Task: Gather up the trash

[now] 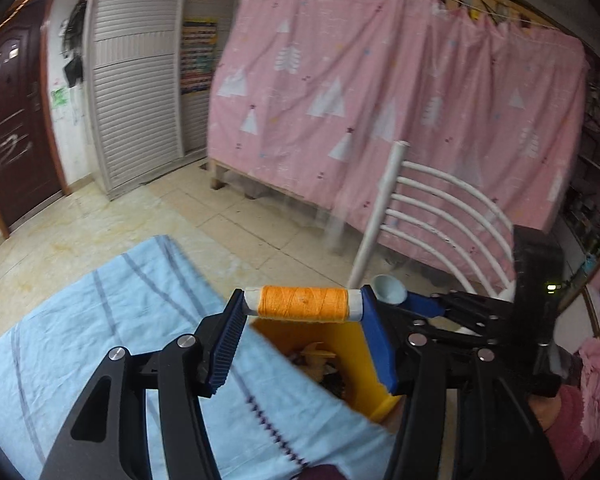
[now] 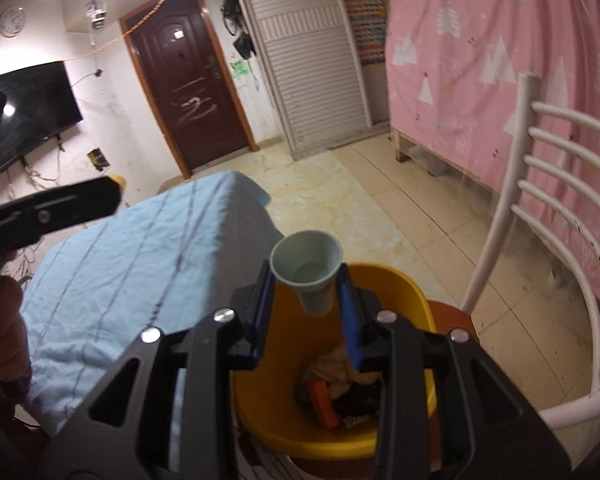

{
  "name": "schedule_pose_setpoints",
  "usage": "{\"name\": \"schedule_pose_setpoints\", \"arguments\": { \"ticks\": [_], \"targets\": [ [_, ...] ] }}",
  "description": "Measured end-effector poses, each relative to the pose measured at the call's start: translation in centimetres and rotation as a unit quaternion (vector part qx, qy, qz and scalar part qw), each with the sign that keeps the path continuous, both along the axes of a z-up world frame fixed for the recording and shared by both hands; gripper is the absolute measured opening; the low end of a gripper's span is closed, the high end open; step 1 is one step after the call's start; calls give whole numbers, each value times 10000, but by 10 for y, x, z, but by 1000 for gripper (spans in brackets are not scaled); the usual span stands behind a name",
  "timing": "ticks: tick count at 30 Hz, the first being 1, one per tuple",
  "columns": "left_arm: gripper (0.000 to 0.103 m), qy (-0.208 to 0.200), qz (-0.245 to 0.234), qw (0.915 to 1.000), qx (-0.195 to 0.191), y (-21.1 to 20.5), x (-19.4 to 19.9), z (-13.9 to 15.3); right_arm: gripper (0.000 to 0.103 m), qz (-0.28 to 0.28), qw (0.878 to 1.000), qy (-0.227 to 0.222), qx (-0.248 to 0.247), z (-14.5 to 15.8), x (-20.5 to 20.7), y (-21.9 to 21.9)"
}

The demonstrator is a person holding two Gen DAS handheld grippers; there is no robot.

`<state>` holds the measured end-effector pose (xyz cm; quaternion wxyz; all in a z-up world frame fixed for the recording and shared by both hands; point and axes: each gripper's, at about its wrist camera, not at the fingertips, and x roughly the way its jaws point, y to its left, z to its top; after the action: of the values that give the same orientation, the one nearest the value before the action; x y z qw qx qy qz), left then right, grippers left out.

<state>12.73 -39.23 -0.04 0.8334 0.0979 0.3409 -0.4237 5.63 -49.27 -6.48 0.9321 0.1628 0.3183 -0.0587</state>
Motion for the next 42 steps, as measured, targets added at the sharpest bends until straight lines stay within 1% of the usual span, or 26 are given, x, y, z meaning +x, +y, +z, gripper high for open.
{"name": "schedule_pose_setpoints", "arguments": {
  "ticks": [2,3,4,6,9,12,14,15,16,18,20,22,25,28,31,33,36,39,42],
  "targets": [
    [52,75,-170,9998,10,-8,0,-4,31,-72,10000,54,35,-5,-2,-4],
    [59,92,-210,9997,14,-12,-1,-6,35,-104,9999,64,41,-6,-2,-5],
    [67,97,-229,9997,10,-13,-2,-6,42,-151,9998,71,49,-7,-4,-6],
    [72,119,-234,9997,-8,-15,-2,-9,45,-197,9998,61,54,-7,-5,-8],
    [73,160,-164,9997,11,-13,1,-13,45,-237,9997,44,90,-8,-6,-10],
    [73,193,-56,9998,-15,1,5,-11,46,-196,9997,4,153,-5,-6,-8],
    [73,162,40,9999,-40,11,6,-9,50,-144,9998,-15,151,-2,-4,-3],
    [73,144,80,9999,-50,16,6,-8,57,-114,9999,-30,127,0,-3,0],
    [73,116,135,9998,-54,22,7,-7,62,-85,9999,-49,107,3,-1,4],
    [73,44,264,9996,-66,37,7,-6,65,12,9999,-94,71,9,1,14],
    [73,-21,423,9991,-52,51,8,-5,70,75,9999,-147,34,15,4,21],
    [73,-75,621,9980,-58,67,10,-3,77,158,9996,-216,25,22,9,30],
    [73,-118,944,9954,-102,90,13,0,82,272,9991,-306,-96,30,14,44],
    [73,-207,1379,9902,-58,116,15,1,83,410,9981,-406,-207,37,19,62],
    [73,-316,1875,9817,80,142,16,2,85,653,9962,-524,-256,44,27,89],
    [73,-337,2211,9745,163,163,17,2,86,803,9946,-597,-283,48,31,104],
    [73,-345,2583,9651,256,189,18,2,88,1090,9912,-700,-286,53,36,130],
    [73,-354,2994,9530,293,223,17,-1,89,1335,9877,-757,-287,56,41,155],
    [73,-350,3247,9446,316,244,15,-2,89,1586,9839,-784,-259,57,47,178]
  ]
}}
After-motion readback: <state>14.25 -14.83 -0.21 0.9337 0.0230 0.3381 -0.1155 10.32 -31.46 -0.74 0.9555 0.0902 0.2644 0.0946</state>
